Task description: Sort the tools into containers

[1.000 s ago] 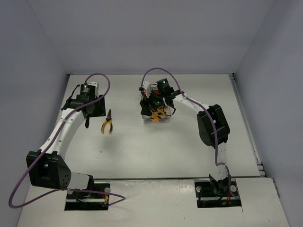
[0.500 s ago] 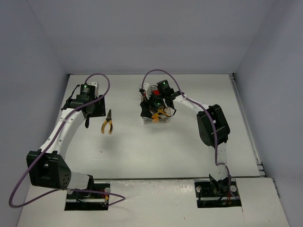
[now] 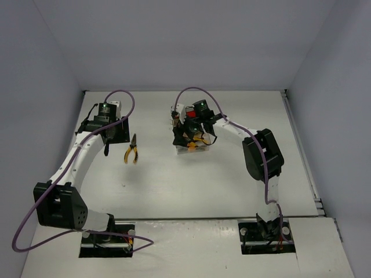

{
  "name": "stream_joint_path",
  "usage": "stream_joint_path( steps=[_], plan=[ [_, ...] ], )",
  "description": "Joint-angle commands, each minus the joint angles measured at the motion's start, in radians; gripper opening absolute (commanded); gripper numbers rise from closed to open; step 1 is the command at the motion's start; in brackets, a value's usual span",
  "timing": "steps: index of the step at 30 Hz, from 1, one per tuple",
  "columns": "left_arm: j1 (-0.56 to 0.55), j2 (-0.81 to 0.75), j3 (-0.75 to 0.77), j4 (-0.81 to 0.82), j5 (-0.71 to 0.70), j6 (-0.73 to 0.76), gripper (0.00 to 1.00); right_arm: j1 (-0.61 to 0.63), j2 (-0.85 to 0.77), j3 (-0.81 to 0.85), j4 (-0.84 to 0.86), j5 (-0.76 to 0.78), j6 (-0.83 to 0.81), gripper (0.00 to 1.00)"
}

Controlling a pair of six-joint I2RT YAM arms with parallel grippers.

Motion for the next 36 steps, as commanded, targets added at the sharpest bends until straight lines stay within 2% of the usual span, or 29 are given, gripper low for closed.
stream_joint_path(
  steps=[1, 9, 13, 21, 26, 32, 36],
  plan=[
    [0.01, 0.013, 0.022, 0.015, 0.02, 0.014, 0.58, 0.006, -0.103, 0.02, -0.013, 0.02, 0.0, 0.78],
    [0.01, 0.06, 0.024, 0.014, 0.054, 0.023, 0.58, -0.025, -0.162, 0.123, -0.012, 0.171, 0.062, 0.82],
    [0.003, 0.13, 0.05, 0.005, 0.059, 0.02, 0.58, -0.027, -0.259, 0.092, -0.01, 0.301, 0.098, 0.82],
    [-0.017, 0.363, 0.266, -0.111, 0.084, 0.035, 0.58, -0.03, -0.581, -0.199, -0.008, 0.481, 0.217, 0.82],
    [-0.017, 0.516, 0.439, -0.172, 0.07, 0.042, 0.58, -0.022, -0.824, -0.396, -0.008, 0.496, 0.299, 0.82],
    [-0.016, 0.677, 0.57, -0.232, 0.054, 0.05, 0.58, -0.017, -1.071, -0.572, -0.01, 0.521, 0.343, 0.83],
    [-0.011, 0.746, 0.616, -0.261, 0.036, 0.044, 0.58, -0.016, -1.167, -0.638, -0.02, 0.515, 0.372, 0.83]
  ],
)
